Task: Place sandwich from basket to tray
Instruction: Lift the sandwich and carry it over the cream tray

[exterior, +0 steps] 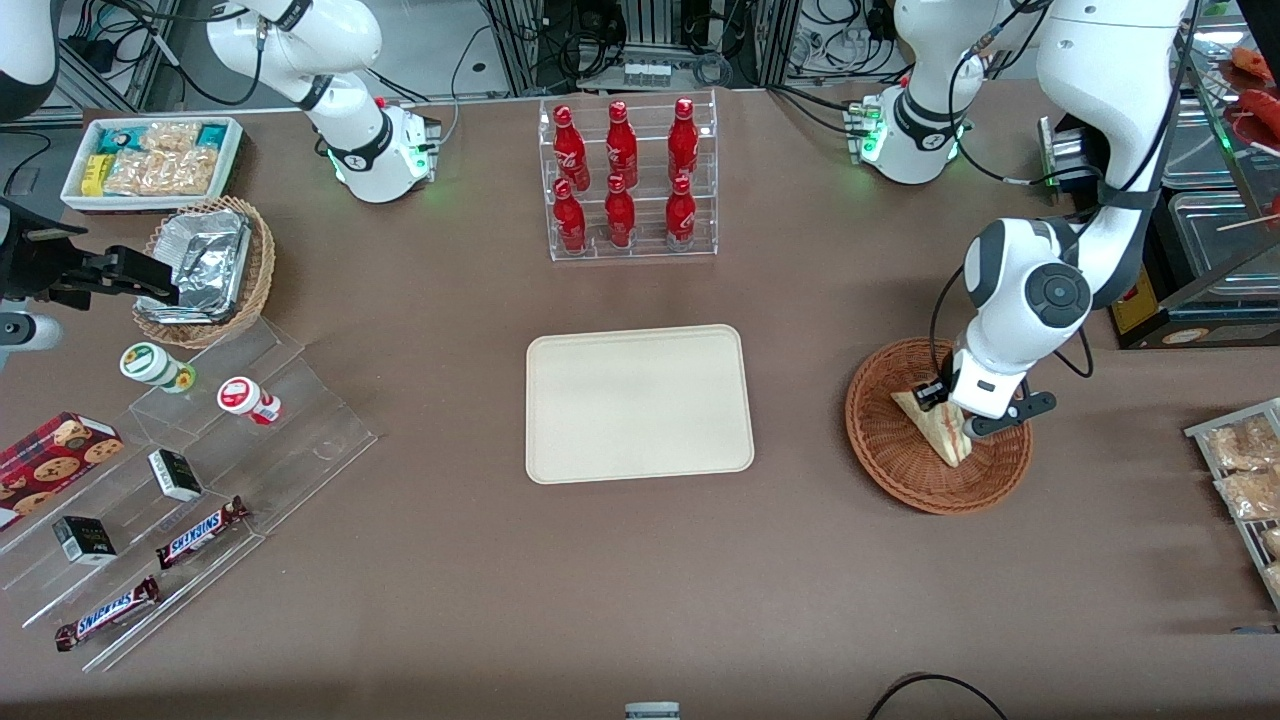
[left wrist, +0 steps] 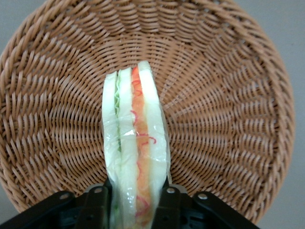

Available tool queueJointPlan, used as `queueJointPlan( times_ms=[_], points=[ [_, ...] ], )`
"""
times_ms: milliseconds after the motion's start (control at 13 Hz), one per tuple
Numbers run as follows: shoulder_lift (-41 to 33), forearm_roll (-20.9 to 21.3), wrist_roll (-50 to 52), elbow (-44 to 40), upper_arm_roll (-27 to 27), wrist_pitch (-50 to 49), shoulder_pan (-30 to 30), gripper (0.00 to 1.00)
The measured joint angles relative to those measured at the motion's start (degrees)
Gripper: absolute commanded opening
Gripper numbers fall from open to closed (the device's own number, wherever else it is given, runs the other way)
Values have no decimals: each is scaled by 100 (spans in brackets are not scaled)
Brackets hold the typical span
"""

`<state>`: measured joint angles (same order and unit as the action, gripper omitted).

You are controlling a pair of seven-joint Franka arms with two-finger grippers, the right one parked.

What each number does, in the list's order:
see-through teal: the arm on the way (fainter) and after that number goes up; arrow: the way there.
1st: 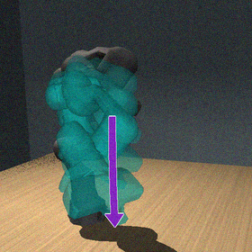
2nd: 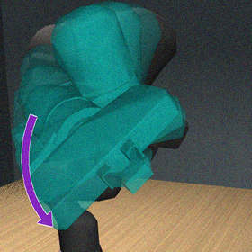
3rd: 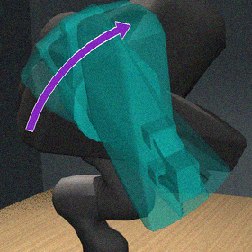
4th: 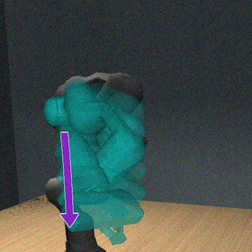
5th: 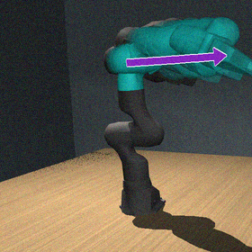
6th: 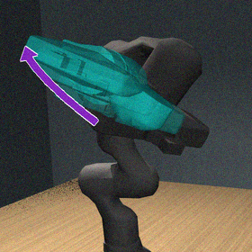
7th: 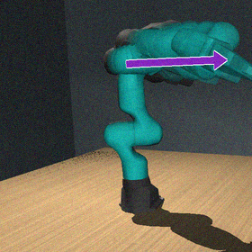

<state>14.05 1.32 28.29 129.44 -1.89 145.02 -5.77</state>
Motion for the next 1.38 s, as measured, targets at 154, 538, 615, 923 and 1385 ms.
queueJointPlan(
  times_ms=[154, 538, 615, 923, 1385],
  points=[
    [-159, 1, -4, -242, -19, -599, -73, 0],
    [-516, 153, -4, -1689, -50, -2955, -764, 0],
    [-516, 162, 0, -1937, -56, -3187, -975, 0],
    [-371, 170, 24, -2425, -86, -3290, -1839, 0],
    [773, 166, 717, -3623, -100, -3280, -3012, 0]
  ],
)
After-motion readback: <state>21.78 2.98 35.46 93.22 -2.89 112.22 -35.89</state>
